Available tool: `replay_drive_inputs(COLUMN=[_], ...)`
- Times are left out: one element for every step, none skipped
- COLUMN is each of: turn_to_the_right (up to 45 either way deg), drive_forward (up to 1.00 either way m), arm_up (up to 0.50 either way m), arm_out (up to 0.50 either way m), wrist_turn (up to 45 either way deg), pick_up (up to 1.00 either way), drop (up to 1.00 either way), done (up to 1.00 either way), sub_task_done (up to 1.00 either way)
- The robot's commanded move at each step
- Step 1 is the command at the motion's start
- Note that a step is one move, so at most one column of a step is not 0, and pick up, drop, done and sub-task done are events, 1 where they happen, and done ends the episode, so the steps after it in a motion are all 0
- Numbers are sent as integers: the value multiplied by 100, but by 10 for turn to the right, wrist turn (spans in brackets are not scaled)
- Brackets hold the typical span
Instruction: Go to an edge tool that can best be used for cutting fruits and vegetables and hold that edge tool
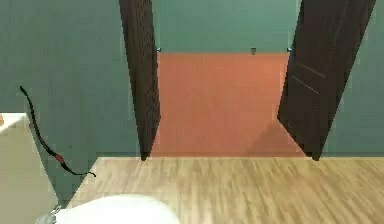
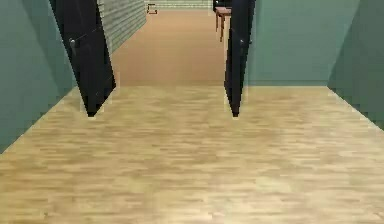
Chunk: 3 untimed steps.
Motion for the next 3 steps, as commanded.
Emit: replay_drive_inputs(turn_to_the_right=[-450, -450, -450], drive_forward=[0, 0, 0], arm_up=[0, 0, 0], arm_out=[0, 0, 0], wrist_turn=[0, 0, 0], pick_up=[0, 0, 0], drop=[0, 0, 0], done=[0, 0, 0], sub_task_done=[0, 0, 0])
